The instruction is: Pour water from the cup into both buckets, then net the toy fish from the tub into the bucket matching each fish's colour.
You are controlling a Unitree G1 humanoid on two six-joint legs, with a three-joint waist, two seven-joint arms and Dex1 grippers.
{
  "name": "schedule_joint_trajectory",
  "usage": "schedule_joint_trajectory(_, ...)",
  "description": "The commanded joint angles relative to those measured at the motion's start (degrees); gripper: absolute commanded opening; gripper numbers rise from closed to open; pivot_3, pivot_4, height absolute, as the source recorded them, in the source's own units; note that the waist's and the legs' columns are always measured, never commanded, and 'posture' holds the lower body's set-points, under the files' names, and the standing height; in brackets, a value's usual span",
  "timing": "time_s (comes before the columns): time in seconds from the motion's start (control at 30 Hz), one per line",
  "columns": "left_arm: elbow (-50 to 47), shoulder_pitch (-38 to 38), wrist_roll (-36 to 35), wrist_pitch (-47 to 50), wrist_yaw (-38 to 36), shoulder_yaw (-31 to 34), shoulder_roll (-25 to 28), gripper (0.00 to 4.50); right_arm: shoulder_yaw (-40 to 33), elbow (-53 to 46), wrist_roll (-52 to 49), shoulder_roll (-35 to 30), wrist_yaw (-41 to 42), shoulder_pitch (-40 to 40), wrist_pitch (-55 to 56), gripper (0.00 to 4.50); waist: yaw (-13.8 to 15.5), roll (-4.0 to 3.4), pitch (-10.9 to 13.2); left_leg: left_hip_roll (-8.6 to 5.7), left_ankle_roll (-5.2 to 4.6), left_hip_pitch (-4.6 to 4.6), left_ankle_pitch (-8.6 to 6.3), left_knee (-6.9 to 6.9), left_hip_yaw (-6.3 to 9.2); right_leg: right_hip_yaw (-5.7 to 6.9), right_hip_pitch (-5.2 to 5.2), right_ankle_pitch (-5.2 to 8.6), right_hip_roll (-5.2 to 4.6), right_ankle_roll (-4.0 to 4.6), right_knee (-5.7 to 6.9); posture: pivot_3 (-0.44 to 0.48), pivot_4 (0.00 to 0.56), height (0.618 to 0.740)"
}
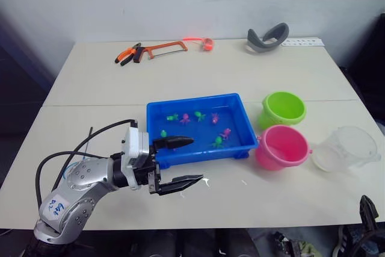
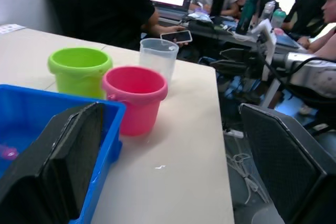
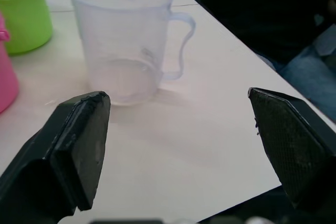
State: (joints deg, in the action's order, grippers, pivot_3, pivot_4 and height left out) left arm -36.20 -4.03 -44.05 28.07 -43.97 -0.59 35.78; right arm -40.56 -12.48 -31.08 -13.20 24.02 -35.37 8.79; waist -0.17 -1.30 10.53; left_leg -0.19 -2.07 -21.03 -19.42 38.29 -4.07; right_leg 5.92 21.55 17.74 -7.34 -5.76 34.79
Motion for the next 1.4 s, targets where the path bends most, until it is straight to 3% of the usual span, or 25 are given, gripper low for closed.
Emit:
schedule_joint_trajectory(0.03,-1.72,0.81,-0.91,1.03,0.17,0.36,0.23,4.45,-0.74,-0.74,0.82,-2.60,-1.97,2.16,-1.90,4.50,0.10,0.02,0.01,0.00,0.04,0.00,0.08,-0.07,0.02,0.02,0.01,0.00,0.02,0.00,-0.02,0.000,0.150,0.740)
schedule_joint_trajectory(0.13,-0.69,-0.38,-1.01,1.69,0.71,0.92,-0.21,4.45,-0.19,-1.64,-0.54,-6.62,-7.62,7.47,-11.77,4.50,0.17,0.02,0.01,-0.01,0.05,0.01,0.20,-0.08,0.03,0.02,0.02,0.02,0.02,0.03,0.08,0.000,0.150,0.740)
schedule_joint_trajectory(0.37,-0.85,-2.62,-2.46,4.65,-0.54,-0.25,0.26,4.45,1.17,1.43,2.82,-11.84,-7.44,14.52,-14.85,4.50,1.17,0.03,0.01,-0.07,0.04,0.01,0.30,-0.08,0.09,0.05,0.03,0.01,0.01,0.03,0.19,0.000,0.150,0.740)
schedule_joint_trajectory(0.63,0.36,-4.34,-0.82,4.56,-1.50,-0.80,-0.12,4.45,1.99,1.20,2.98,-8.97,-6.81,16.19,-11.72,4.50,1.47,0.27,0.01,-0.09,-0.04,-0.03,0.37,-0.01,0.06,0.05,-0.03,-0.02,0.05,-0.03,0.09,0.000,0.150,0.740)
schedule_joint_trajectory(0.93,0.53,-2.56,0.84,3.12,-1.87,-0.94,-0.71,4.45,-2.36,-2.58,-0.20,-4.02,-5.26,8.08,-10.03,4.50,1.43,0.21,0.00,-0.08,0.01,-0.04,0.39,-0.15,0.08,0.05,0.01,-0.01,0.05,-0.02,0.12,0.000,0.150,0.740)
schedule_joint_trajectory(1.07,0.84,-3.20,1.57,2.93,-1.46,-1.30,-1.81,4.45,-2.59,2.26,1.61,-5.76,-4.96,8.21,-10.28,4.50,1.42,0.24,0.01,-0.09,0.00,-0.01,0.37,-0.13,0.07,0.02,0.00,-0.02,0.01,-0.03,0.08,0.000,0.150,0.740)
schedule_joint_trajectory(1.4,-0.10,-3.09,1.38,4.05,-0.48,-0.78,-1.88,4.45,-0.79,24.03,5.63,-17.42,-3.59,24.39,-10.26,4.50,1.13,0.22,0.02,-0.10,-0.01,0.01,0.42,-0.13,0.06,0.06,0.02,0.00,0.00,0.00,0.15,0.000,0.150,0.740)
